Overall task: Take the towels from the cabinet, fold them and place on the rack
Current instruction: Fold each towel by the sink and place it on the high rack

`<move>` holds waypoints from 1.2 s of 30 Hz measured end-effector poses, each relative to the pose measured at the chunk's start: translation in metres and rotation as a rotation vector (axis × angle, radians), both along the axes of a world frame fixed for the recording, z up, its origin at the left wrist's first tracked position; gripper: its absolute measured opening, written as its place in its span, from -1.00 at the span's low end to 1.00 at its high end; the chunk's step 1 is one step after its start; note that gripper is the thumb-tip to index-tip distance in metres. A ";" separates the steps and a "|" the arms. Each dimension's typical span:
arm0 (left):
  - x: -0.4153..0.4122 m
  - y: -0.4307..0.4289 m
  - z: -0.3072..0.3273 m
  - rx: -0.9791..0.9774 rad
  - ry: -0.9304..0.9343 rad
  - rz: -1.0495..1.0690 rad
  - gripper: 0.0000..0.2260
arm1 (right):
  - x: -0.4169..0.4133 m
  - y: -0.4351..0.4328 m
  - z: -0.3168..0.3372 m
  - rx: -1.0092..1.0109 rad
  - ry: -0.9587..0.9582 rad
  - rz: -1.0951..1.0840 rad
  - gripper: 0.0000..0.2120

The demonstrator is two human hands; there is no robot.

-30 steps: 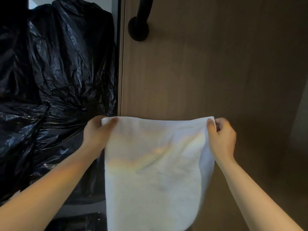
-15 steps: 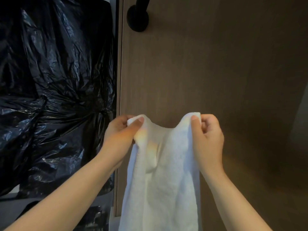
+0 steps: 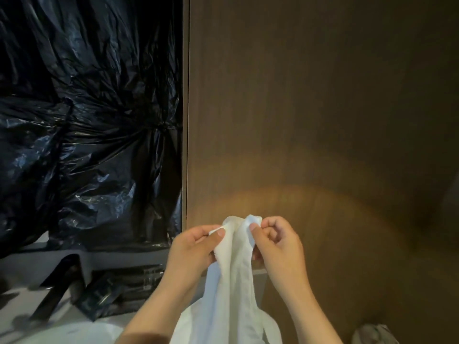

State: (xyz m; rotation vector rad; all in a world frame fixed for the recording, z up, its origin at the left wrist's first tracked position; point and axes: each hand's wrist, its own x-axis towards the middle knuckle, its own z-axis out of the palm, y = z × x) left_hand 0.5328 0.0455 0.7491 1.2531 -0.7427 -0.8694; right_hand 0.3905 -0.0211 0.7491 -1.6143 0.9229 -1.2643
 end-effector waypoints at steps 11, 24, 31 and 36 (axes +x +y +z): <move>0.003 0.017 -0.010 -0.081 -0.011 0.013 -0.86 | -0.006 0.017 -0.006 0.089 -0.074 0.447 -0.87; 0.010 0.035 -0.023 -0.034 0.014 -0.033 -0.86 | 0.001 0.015 -0.023 0.266 -0.090 0.546 -0.73; 0.013 0.040 -0.011 -0.067 -0.162 -0.020 -0.92 | 0.004 0.027 -0.006 0.089 -0.033 0.524 -0.80; 0.011 0.046 -0.007 -0.098 -0.144 -0.096 -0.75 | 0.007 0.031 -0.001 0.035 -0.021 0.471 -0.78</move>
